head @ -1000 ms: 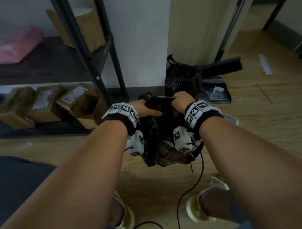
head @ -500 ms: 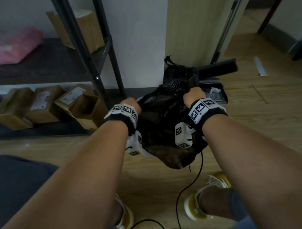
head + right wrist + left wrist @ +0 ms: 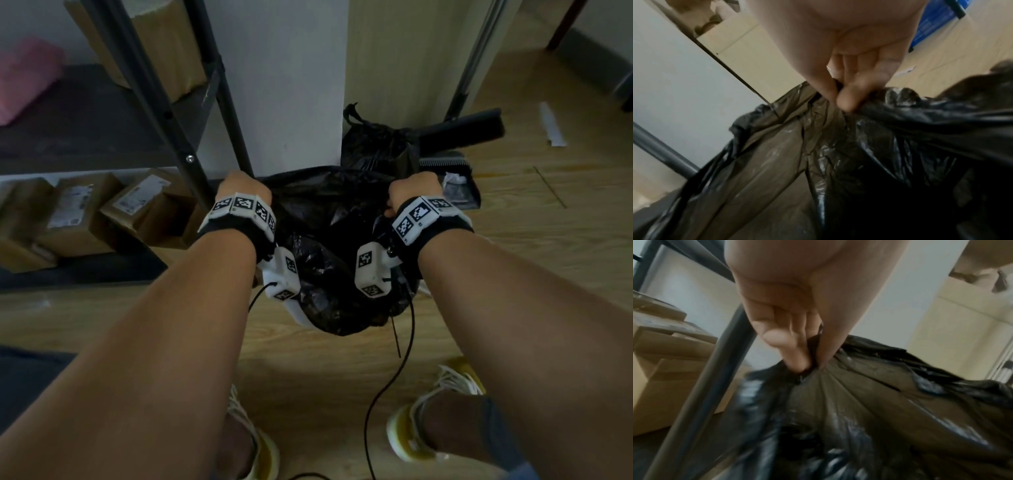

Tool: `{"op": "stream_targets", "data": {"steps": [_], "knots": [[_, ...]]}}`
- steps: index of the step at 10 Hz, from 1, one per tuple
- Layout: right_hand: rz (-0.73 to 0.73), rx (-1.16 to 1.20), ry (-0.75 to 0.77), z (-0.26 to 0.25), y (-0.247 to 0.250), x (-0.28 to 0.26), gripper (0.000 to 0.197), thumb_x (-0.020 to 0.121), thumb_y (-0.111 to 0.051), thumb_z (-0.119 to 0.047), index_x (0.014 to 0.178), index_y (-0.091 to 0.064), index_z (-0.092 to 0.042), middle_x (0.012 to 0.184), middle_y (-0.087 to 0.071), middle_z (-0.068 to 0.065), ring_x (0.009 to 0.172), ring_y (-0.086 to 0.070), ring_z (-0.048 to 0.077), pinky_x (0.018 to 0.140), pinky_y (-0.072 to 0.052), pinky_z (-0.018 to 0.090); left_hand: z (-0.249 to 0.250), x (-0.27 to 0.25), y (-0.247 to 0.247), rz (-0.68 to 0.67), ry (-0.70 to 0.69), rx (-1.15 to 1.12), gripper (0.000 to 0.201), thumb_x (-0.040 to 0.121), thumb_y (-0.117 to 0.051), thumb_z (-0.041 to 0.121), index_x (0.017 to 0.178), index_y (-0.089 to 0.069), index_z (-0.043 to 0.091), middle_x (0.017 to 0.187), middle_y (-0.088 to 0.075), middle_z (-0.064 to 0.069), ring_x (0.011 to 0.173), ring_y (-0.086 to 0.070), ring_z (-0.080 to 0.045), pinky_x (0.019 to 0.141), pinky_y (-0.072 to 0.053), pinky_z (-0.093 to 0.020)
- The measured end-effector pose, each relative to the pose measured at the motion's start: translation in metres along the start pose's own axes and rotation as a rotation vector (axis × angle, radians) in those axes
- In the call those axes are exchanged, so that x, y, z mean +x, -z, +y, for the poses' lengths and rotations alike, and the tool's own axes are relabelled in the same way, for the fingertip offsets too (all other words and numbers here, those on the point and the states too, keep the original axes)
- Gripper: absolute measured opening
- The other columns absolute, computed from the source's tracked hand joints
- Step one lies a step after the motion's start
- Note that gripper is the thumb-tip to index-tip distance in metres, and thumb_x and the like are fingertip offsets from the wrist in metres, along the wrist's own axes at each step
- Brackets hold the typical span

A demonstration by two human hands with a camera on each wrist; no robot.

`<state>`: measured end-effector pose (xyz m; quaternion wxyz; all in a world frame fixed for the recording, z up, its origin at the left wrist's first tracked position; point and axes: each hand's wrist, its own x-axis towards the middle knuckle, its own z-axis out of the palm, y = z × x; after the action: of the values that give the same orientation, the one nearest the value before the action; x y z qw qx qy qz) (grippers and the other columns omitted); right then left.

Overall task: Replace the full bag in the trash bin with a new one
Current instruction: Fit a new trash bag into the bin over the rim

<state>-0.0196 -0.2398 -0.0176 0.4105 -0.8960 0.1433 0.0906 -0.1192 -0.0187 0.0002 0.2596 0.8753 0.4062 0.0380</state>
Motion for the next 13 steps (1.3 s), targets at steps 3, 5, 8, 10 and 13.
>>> {"op": "stream_targets", "data": {"steps": [3,5,8,10,13], "knots": [[-0.072,-0.056,0.046,0.001,-0.011,0.017,0.033,0.091,-0.052,-0.033,0.075,-0.053,-0.004,0.075,-0.057,0.012,0.067,-0.054,0.026,0.045,-0.028,0.026,0.021,0.026,-0.029,-0.249,-0.048,0.146,0.036,0.092,-0.057,0.021,0.119,-0.058,-0.004,0.122,-0.061,-0.019,0.112,-0.059,-0.033,0.086,-0.046,-0.033],[-0.217,-0.139,0.077,0.004,-0.018,0.03,0.042,0.095,-0.045,-0.014,0.136,-0.048,-0.01,0.128,-0.056,0.016,0.109,-0.058,0.035,0.085,-0.048,0.035,0.028,0.036,-0.042,-0.317,0.014,0.212,0.049,0.099,-0.047,0.021,0.14,-0.034,-0.004,0.141,-0.045,-0.019,0.128,-0.047,-0.032,0.104,-0.037,-0.033],[-0.3,-0.237,-0.006,0.02,-0.032,0.023,0.043,0.103,-0.035,-0.026,0.134,-0.051,-0.001,0.137,-0.052,0.018,0.127,-0.049,0.033,0.102,-0.04,0.037,0.02,0.021,-0.047,-0.459,-0.007,0.273,0.044,0.107,-0.019,0.016,0.139,-0.038,-0.007,0.147,-0.038,-0.023,0.136,-0.038,-0.032,0.109,-0.025,-0.031],[-0.299,-0.206,-0.023,0.034,-0.033,0.01,0.039,0.099,-0.047,-0.021,0.132,-0.054,-0.003,0.136,-0.055,0.016,0.126,-0.052,0.03,0.099,-0.043,0.034,-0.009,0.01,-0.059,-0.417,0.004,0.252,0.049,0.103,-0.034,0.032,0.133,-0.049,-0.003,0.139,-0.049,-0.02,0.128,-0.047,-0.032,0.102,-0.037,-0.034],[-0.3,-0.275,0.002,0.043,-0.015,-0.032,0.043,0.095,-0.05,-0.015,0.134,-0.05,0.003,0.137,-0.054,0.015,0.126,-0.052,0.03,0.083,-0.042,0.03,-0.029,-0.035,-0.049,-0.312,-0.044,0.344,0.036,0.092,-0.052,0.014,0.124,-0.056,-0.003,0.126,-0.059,-0.02,0.117,-0.057,-0.034,0.092,-0.047,-0.036]]}}
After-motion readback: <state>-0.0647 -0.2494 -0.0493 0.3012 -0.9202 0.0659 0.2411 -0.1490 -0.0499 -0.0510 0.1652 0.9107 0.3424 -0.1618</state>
